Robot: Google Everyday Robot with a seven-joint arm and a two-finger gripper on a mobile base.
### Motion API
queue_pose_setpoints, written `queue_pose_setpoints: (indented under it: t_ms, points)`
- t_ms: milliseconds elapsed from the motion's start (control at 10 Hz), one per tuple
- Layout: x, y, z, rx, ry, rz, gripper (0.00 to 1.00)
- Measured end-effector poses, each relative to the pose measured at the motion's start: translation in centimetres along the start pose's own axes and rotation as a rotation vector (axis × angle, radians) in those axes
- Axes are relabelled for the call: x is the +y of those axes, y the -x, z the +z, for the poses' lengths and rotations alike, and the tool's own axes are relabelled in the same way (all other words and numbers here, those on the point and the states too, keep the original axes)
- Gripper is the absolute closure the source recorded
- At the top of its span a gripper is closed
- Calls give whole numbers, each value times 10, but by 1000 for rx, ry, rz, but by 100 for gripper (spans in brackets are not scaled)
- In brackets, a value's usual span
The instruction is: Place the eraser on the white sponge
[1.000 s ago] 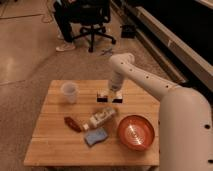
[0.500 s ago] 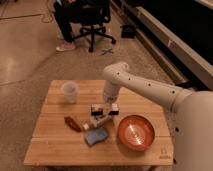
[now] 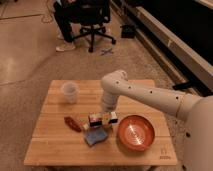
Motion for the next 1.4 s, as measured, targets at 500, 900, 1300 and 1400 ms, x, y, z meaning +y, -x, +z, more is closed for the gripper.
queue_pose_setpoints:
  t_ms: [500, 900, 1300, 1400]
  points:
    - [27, 10, 23, 48, -4, -100, 83]
    - [39, 21, 32, 47, 11, -152, 38]
    - [34, 24, 34, 33, 8, -153, 31]
    - [33, 27, 33, 39, 10, -154, 41]
